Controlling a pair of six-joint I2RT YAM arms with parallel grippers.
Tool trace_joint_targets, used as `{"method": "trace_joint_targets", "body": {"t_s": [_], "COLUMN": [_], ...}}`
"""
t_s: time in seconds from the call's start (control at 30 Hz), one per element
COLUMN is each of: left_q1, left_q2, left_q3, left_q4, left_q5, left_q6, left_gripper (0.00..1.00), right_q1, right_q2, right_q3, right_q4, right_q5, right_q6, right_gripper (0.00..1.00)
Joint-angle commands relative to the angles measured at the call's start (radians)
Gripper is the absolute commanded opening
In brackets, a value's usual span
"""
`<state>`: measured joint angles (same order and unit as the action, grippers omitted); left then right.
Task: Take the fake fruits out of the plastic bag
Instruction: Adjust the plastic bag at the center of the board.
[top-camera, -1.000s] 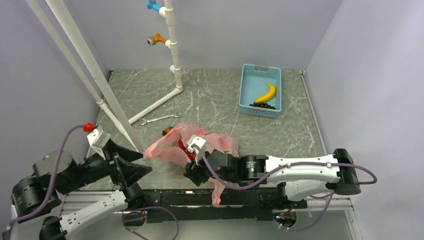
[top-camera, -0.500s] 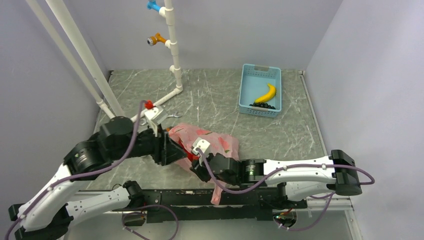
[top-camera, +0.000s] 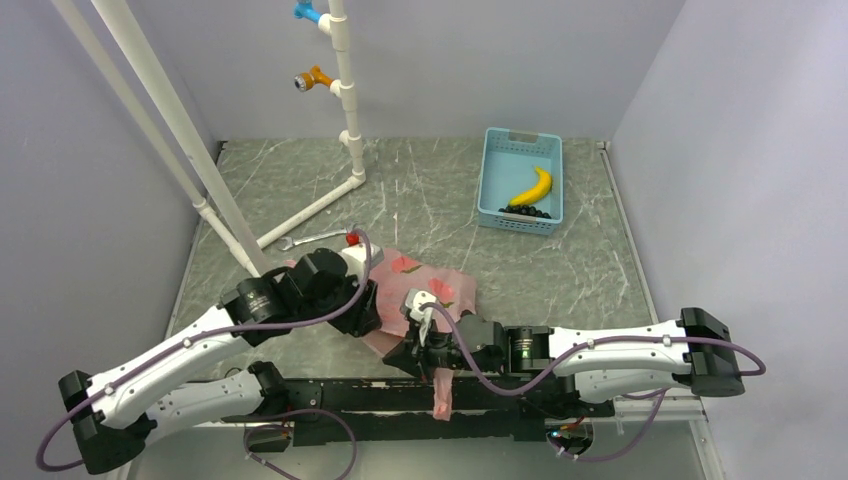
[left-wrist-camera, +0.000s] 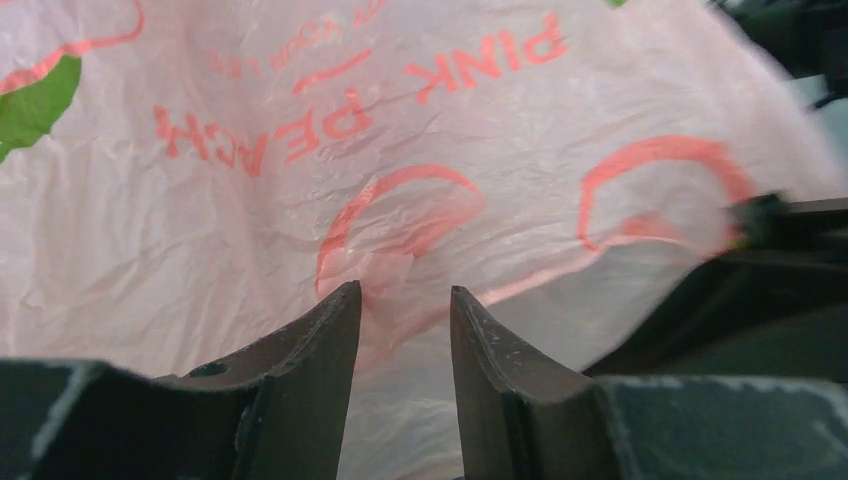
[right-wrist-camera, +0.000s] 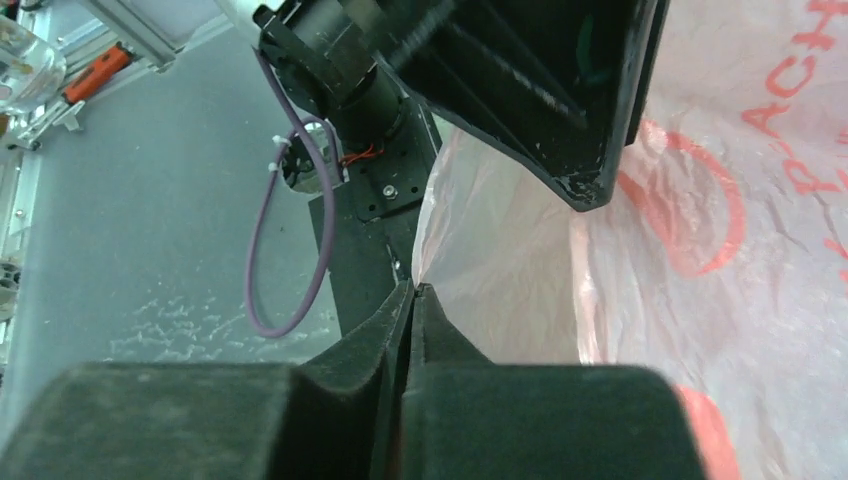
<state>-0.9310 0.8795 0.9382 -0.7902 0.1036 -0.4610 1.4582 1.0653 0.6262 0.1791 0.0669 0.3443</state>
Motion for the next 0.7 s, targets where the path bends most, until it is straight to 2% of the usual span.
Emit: {"method": "trace_joint_targets", "body": {"t_s": [0.0, 0.03, 0.17, 0.33, 0.47, 0.57, 0.67], "left_q1": [-0.001, -0.001, -0.001, -0.001, -0.001, -0.002, 0.0], "left_q2": [-0.06, -0.093, -0.252, -0.38, -0.436, -0.448, -0.446], "left_q3": [-0.121, -0.152, -0.233, -0.241, -0.23, -0.242, -0.241], "left_q4": [0.077, 0.093, 0.158, 0.187, 0.199, 0.183, 0.137], "left_q5": [-0.062, -0.056, -0.012, 0.008, -0.002, -0.031, -0.035], "left_q6": [-0.01, -0.025, -0.071, -0.106, -0.112, -0.117, -0.133], "left_gripper": [0.44, 0.46, 0.65, 0.74, 0.78, 0.78, 0.71], "right_q1": [-0.003, -0.003, -0.004, -0.006, -0.012, -0.012, -0.012], "right_q2": [-0.062, -0.075, -0.106, -0.096, -0.007, 0.067, 0.119], "right_q3": [0.015, 0.025, 0.102, 0.25, 0.346, 0.384, 0.413], "right_q4": [-0.025, -0.066, -0.253, -0.398, -0.478, -0.499, -0.516], "right_q5": [0.057, 0.101, 0.206, 0.238, 0.304, 0.361, 0.387], "right_q6": [0.028, 0.029, -0.018, -0.127, -0.272, -0.349, -0.39], "right_gripper": [0.21, 0.32, 0.56, 0.78, 0.96, 0.99, 0.98]}}
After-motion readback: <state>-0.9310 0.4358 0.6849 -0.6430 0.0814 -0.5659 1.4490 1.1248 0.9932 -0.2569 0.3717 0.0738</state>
